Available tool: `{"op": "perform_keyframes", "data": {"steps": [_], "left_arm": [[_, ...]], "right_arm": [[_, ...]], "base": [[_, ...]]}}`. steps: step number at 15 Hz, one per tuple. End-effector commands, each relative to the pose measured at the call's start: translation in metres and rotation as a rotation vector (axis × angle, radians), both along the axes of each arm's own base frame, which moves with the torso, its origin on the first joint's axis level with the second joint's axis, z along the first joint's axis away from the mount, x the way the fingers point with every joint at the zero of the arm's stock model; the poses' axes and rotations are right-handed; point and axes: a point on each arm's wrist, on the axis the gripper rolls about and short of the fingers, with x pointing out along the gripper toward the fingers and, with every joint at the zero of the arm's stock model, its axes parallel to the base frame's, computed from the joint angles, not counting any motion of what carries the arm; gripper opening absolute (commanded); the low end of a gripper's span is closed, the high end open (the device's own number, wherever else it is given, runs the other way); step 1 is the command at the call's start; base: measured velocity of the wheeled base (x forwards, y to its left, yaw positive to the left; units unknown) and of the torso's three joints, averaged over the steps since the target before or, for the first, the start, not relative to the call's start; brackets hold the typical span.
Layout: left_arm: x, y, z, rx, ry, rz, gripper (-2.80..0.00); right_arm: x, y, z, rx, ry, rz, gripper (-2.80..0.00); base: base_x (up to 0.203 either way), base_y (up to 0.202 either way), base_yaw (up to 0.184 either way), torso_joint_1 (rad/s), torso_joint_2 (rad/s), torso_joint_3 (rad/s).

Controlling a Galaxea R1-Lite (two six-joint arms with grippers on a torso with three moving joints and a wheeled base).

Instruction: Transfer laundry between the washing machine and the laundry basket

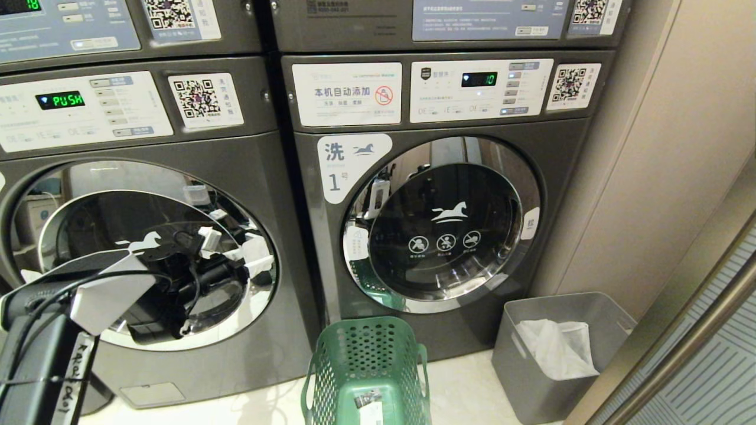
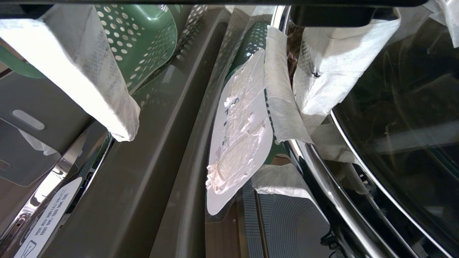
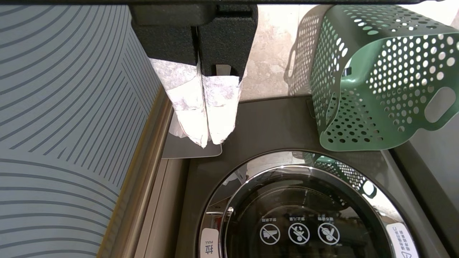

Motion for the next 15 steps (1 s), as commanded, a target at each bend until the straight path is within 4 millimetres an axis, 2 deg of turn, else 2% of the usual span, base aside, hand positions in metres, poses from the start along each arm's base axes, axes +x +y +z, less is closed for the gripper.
{"op": "perform_keyframes", "data": {"steps": [1, 4, 10, 15], "left_arm": [[0.003, -0.004, -0.003, -0.002, 0.003, -0.01, 0.0], [0.006, -0.01, -0.004, -0.003, -0.002, -0.029, 0.0], [0.007, -0.049, -0.003, 0.0, -0.023, -0.192, 0.0], [0.004, -0.063, -0.004, 0.001, -0.025, -0.267, 0.0]], "right_arm": [[0.0, 0.0, 0.0, 0.0, 0.0, 0.0, -2.8], [0.0, 0.0, 0.0, 0.0, 0.001, 0.0, -2.8], [0.0, 0.0, 0.0, 0.0, 0.001, 0.0, -2.8], [0.0, 0.0, 0.0, 0.0, 0.001, 0.0, -2.8]], "base": [[0.0, 0.0, 0.0, 0.0, 0.0, 0.0], [0.0, 0.0, 0.0, 0.0, 0.0, 0.0], [0.0, 0.0, 0.0, 0.0, 0.0, 0.0], [0.0, 0.0, 0.0, 0.0, 0.0, 0.0]]}}
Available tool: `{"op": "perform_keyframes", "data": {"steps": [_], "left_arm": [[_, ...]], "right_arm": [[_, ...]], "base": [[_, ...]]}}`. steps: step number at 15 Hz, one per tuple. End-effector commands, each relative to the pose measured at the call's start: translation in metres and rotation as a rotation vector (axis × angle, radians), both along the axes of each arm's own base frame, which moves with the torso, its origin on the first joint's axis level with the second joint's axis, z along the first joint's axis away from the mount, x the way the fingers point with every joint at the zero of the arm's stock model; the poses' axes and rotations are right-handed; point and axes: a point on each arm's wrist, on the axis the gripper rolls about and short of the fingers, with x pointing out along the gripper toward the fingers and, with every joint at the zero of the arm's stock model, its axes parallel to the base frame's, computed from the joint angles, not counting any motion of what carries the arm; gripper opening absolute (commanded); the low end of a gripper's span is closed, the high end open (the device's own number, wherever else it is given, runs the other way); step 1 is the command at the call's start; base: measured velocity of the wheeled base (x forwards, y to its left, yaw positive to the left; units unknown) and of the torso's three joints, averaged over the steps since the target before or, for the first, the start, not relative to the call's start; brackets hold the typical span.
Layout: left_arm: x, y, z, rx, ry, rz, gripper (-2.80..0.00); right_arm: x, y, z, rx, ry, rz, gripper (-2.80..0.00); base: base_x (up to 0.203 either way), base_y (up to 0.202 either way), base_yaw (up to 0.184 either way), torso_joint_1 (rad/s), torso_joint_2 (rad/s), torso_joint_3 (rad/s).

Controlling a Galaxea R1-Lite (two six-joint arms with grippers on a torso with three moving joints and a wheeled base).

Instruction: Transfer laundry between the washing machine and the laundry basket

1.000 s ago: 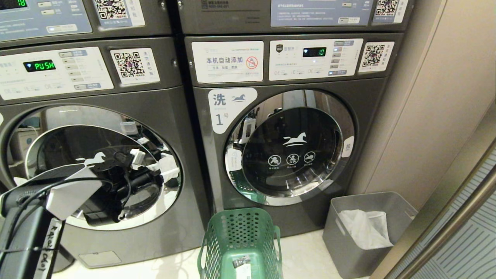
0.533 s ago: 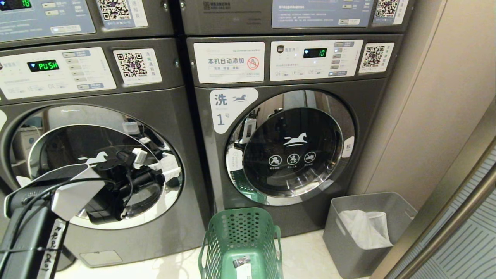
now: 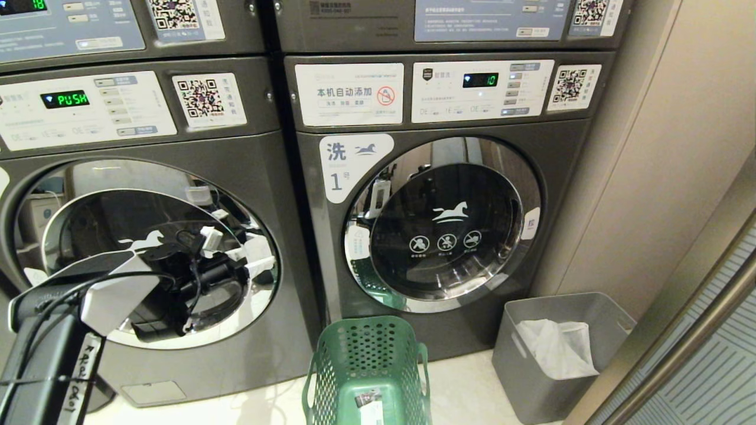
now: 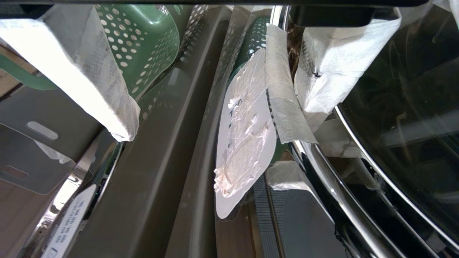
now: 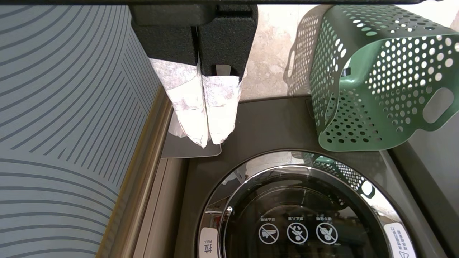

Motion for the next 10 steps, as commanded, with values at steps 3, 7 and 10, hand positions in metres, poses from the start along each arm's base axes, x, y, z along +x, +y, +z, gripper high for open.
{"op": "perform_keyframes", "data": {"steps": [3, 7, 10], "left_arm": [[-0.004, -0.061, 0.001, 0.004, -0.013, -0.173, 0.0], [-0.007, -0.075, 0.003, 0.004, -0.04, -0.205, 0.0], [-0.016, -0.08, -0.002, 0.004, -0.015, -0.22, 0.0]], "right_arm": [[0.0, 0.0, 0.0, 0.0, 0.0, 0.0, -2.8], [0.0, 0.0, 0.0, 0.0, 0.001, 0.0, -2.8], [0.0, 0.0, 0.0, 0.0, 0.001, 0.0, -2.8]], "base": [[0.0, 0.0, 0.0, 0.0, 0.0, 0.0], [0.0, 0.0, 0.0, 0.0, 0.0, 0.0], [0.0, 0.0, 0.0, 0.0, 0.0, 0.0]]}}
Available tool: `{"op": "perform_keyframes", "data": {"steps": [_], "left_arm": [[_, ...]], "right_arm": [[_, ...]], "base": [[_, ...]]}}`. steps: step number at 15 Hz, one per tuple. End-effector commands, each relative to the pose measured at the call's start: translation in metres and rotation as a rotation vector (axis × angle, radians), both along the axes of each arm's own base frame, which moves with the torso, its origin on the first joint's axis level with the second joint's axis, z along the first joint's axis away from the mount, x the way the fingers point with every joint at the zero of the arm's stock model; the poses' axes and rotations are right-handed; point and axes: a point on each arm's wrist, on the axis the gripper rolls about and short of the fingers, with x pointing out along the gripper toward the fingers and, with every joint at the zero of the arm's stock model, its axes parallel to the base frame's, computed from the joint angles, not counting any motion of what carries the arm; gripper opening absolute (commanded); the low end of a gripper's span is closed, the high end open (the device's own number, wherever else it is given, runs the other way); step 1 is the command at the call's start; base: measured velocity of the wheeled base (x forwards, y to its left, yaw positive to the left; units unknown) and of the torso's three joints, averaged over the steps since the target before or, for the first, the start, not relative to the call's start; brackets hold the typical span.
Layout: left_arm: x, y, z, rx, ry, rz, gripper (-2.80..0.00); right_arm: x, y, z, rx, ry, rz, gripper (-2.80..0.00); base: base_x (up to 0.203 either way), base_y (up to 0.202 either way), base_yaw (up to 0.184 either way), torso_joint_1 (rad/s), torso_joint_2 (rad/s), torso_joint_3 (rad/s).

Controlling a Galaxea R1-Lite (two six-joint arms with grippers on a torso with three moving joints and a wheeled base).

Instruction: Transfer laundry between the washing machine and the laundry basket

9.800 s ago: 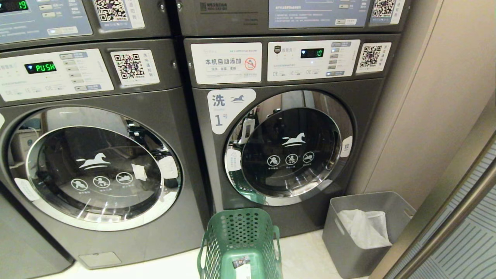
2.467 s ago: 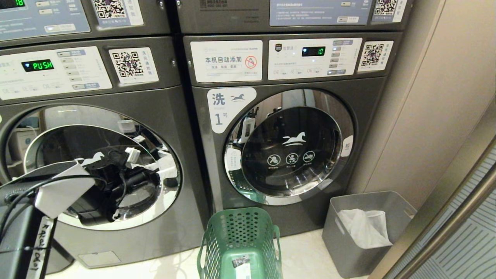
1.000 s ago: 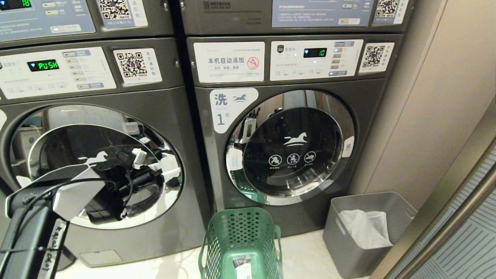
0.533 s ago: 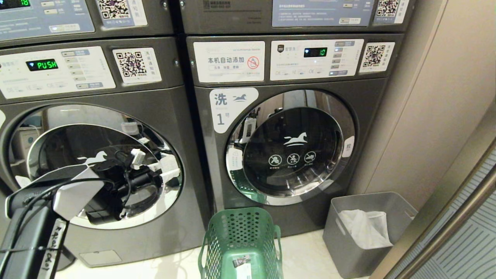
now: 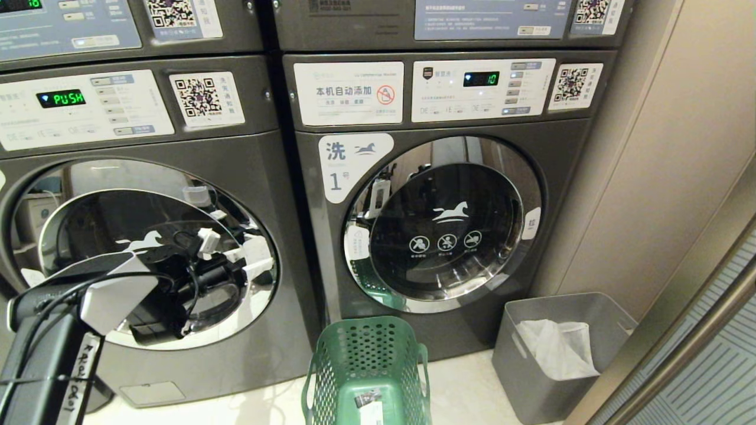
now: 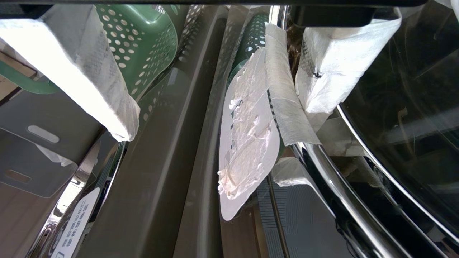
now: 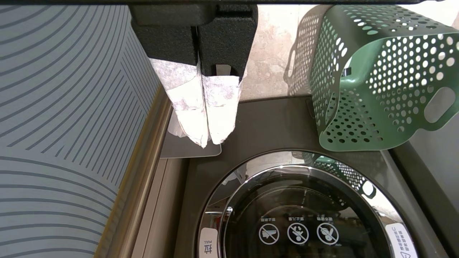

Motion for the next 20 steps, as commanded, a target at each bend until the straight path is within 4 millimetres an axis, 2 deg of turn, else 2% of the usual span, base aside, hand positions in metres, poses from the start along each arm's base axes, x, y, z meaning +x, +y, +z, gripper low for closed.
{"op": "perform_keyframes", "data": {"steps": [1, 5, 13, 16, 20], "left_arm": [[-0.012, -0.086, 0.0, 0.0, 0.011, -0.196, 0.0], [-0.016, -0.095, 0.002, -0.001, 0.003, -0.227, 0.0], [-0.027, -0.088, 0.004, 0.001, 0.002, -0.241, 0.0], [-0.024, -0.068, 0.005, 0.0, 0.0, -0.191, 0.0], [-0.024, -0.011, 0.007, 0.001, 0.008, -0.062, 0.0]], "right_arm": [[0.0, 0.0, 0.0, 0.0, 0.001, 0.0, -2.8], [0.0, 0.0, 0.0, 0.0, 0.001, 0.0, -2.8], [0.0, 0.0, 0.0, 0.0, 0.0, 0.0, -2.8], [0.0, 0.0, 0.0, 0.0, 0.001, 0.0, -2.8], [0.0, 0.0, 0.0, 0.0, 0.0, 0.0, -2.8]], "base": [[0.0, 0.0, 0.0, 0.0, 0.0, 0.0], [0.0, 0.0, 0.0, 0.0, 0.0, 0.0], [0.0, 0.0, 0.0, 0.0, 0.0, 0.0], [0.0, 0.0, 0.0, 0.0, 0.0, 0.0], [0.0, 0.0, 0.0, 0.0, 0.0, 0.0]]}}
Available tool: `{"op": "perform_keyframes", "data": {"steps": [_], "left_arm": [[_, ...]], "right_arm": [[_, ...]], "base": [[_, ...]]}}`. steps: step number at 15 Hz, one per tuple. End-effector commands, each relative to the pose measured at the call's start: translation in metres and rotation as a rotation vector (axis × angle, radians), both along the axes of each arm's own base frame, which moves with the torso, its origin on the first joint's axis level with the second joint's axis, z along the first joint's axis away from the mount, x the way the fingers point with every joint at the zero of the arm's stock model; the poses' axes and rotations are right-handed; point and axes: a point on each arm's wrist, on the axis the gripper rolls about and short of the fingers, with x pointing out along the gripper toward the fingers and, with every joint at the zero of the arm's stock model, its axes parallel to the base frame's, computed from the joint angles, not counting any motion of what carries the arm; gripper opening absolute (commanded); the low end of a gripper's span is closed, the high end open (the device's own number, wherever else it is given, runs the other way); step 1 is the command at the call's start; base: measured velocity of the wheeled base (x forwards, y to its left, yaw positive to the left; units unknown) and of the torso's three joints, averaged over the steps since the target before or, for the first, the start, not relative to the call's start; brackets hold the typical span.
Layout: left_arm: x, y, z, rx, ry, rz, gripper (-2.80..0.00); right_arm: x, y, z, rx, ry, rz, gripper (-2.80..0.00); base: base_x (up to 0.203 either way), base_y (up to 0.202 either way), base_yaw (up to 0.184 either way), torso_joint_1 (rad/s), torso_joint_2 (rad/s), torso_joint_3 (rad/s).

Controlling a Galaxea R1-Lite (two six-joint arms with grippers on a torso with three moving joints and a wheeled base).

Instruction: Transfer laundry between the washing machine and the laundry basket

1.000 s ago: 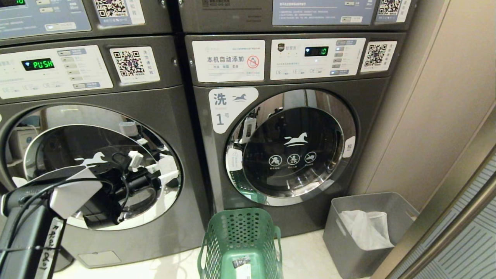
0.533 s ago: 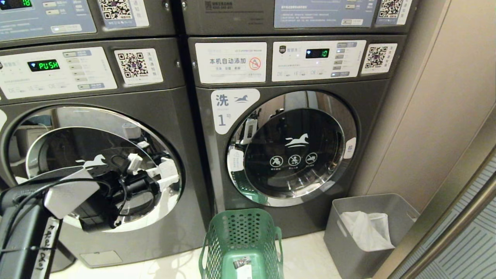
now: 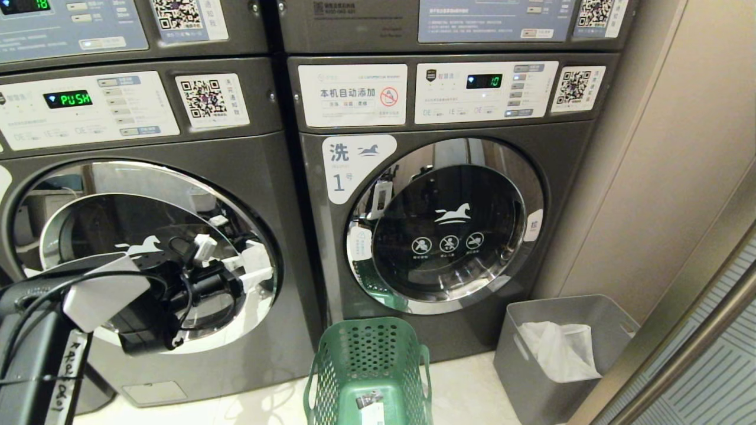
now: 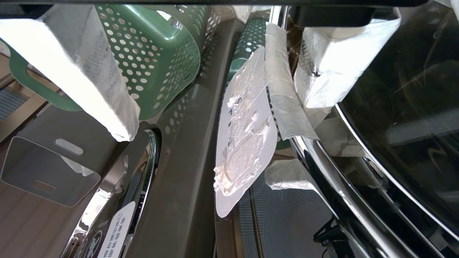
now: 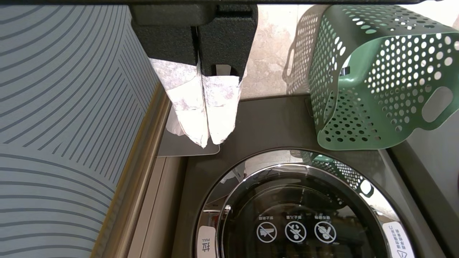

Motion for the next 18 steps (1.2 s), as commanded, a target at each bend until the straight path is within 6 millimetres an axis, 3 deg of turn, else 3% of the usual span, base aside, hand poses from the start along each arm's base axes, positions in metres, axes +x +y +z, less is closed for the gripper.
{"op": "perform_keyframes", "data": {"steps": [1, 5, 18], "left_arm": [[-0.004, 0.005, 0.009, 0.0, -0.012, 0.009, 0.0], [-0.015, 0.046, 0.01, 0.008, -0.001, 0.111, 0.0], [-0.036, 0.096, 0.003, 0.034, 0.011, 0.257, 0.0]], "right_arm": [[0.0, 0.0, 0.0, -0.001, 0.002, 0.0, -2.8], [0.0, 0.0, 0.0, -0.001, 0.002, 0.0, -2.8], [0.0, 0.0, 0.0, -0.001, 0.002, 0.0, -2.8]], "base": [[0.0, 0.0, 0.0, 0.0, 0.0, 0.0], [0.0, 0.0, 0.0, 0.0, 0.0, 0.0], [0.0, 0.0, 0.0, 0.0, 0.0, 0.0]]}}
